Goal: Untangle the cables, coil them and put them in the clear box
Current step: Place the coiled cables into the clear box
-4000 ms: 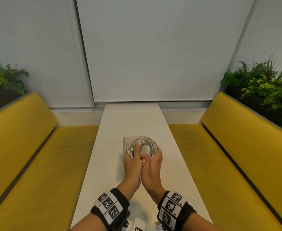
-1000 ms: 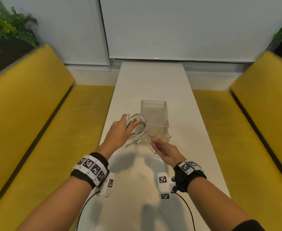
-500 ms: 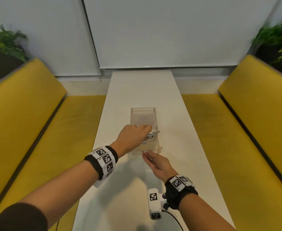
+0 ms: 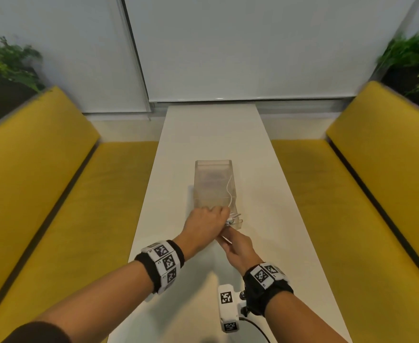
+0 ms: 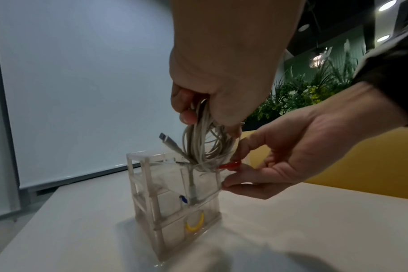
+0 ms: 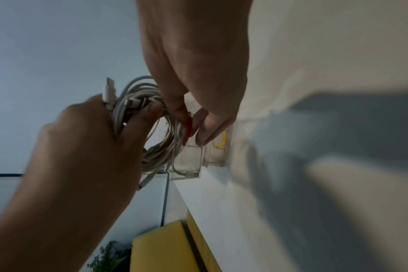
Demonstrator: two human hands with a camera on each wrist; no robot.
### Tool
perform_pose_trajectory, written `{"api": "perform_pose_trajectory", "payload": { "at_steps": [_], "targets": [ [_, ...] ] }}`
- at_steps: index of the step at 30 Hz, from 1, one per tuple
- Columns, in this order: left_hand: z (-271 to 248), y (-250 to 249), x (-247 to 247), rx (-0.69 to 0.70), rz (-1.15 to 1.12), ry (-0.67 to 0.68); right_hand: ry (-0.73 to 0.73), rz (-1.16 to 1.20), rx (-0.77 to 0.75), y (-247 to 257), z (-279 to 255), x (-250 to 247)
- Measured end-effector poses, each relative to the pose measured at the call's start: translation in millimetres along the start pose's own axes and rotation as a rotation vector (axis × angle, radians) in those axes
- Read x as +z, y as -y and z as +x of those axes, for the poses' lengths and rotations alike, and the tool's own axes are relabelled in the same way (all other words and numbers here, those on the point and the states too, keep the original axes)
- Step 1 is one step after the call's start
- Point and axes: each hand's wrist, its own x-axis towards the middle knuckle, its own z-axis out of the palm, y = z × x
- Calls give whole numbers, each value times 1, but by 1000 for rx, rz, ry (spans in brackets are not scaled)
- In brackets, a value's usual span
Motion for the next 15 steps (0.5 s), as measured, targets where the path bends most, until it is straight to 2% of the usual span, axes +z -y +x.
{"api": "perform_pose_trajectory", "payload": {
  "at_steps": [7, 15],
  "targets": [
    [26, -2, 13, -30, 43, 43, -13, 51, -29, -3, 2, 0],
    [8, 1, 33, 67, 69, 115, 21, 34, -8, -5, 4, -3]
  ]
}}
